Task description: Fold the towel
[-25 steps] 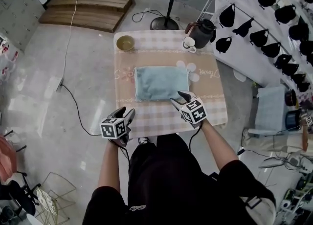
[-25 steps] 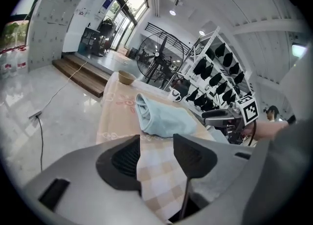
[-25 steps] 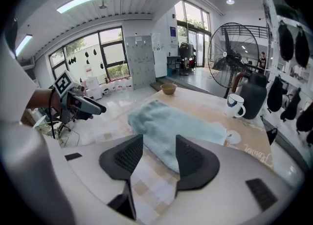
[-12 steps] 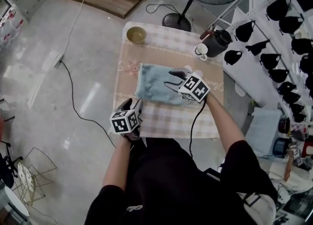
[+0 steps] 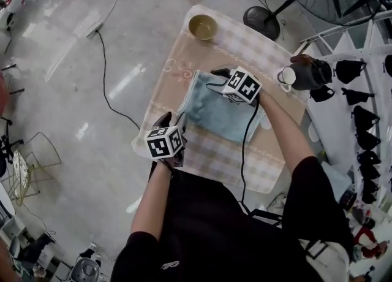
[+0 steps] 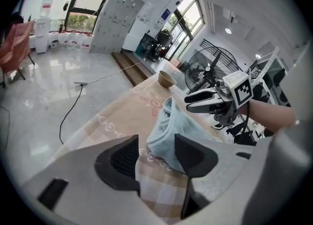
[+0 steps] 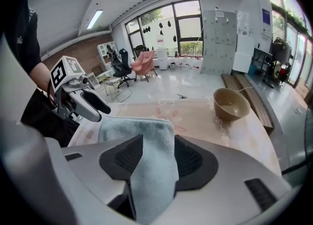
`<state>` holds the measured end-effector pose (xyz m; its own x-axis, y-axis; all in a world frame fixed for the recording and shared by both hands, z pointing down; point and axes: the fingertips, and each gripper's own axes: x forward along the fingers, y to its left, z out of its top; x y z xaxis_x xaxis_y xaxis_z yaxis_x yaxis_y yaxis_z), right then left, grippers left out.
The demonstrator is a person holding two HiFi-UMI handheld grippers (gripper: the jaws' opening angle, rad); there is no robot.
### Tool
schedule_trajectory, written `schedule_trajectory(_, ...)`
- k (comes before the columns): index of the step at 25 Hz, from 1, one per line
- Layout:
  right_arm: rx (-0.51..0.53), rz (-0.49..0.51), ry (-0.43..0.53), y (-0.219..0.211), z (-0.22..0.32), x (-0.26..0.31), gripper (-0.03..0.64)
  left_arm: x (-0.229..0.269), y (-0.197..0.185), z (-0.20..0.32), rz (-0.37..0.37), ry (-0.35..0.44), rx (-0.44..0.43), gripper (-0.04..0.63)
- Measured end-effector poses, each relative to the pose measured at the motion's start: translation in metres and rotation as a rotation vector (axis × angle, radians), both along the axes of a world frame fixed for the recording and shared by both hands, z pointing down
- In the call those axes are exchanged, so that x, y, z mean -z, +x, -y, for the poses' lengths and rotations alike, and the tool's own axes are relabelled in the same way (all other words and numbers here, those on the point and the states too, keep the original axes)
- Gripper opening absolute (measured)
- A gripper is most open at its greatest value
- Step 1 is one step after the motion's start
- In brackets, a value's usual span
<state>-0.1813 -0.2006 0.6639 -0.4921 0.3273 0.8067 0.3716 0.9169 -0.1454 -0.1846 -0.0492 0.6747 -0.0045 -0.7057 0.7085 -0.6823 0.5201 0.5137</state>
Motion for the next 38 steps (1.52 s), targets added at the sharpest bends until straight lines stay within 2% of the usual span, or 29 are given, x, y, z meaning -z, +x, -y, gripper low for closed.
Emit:
schedule_trajectory(13, 0.194, -0.147, -0.063, -0.032, -0.002, -0.053, 0.189, -0.033, -0.001, 0.002, -0.016, -0.098, 0.103, 0.212)
schedule_trajectory(20, 0.249, -0.202, -0.069, -0.034, -0.009, -0.064, 0.186, -0.046, 0.003, 0.002, -0.030, -0.150, 0.092, 0.210)
schedule_trajectory(23, 0.247, -0.217, -0.089, -0.035, -0.008, -0.064, 0.175, -0.048, 0.001, 0.000, -0.027, -0.168, 0.099, 0.186)
schedule_trajectory(24, 0.248, -0.224, -0.098, -0.035, -0.009, -0.064, 0.166, -0.048, 0.000, 0.000, -0.027, -0.164, 0.095, 0.162)
schedule_trajectory(25, 0.253, -0.233, -0.110, -0.034, -0.011, -0.063, 0.146, -0.048, -0.001, 0.001, -0.026, -0.156, 0.087, 0.078)
schedule_trajectory(26, 0.264, -0.241, -0.121, -0.033, -0.014, -0.063, 0.082, -0.047, -0.004, 0.002, -0.020, -0.148, 0.078, 0.060)
schedule_trajectory(27, 0.278, -0.244, -0.123, -0.032, -0.017, -0.062, 0.071, -0.047, -0.006, 0.003, -0.011, -0.145, 0.065, 0.046)
schedule_trajectory(31, 0.301, -0.228, -0.096, -0.036, -0.020, -0.060, 0.046, -0.044, -0.027, 0.005, 0.020, -0.146, 0.031, 0.043)
schedule_trajectory(36, 0.175, -0.107, -0.086, -0.067, -0.004, -0.044, 0.040, -0.021, -0.073, 0.011, 0.111, -0.121, 0.027, 0.043)
schedule_trajectory(38, 0.147, -0.037, -0.086, -0.078, 0.000, -0.031, 0.040, -0.008, -0.087, 0.013, 0.175, -0.113, 0.004, 0.041)
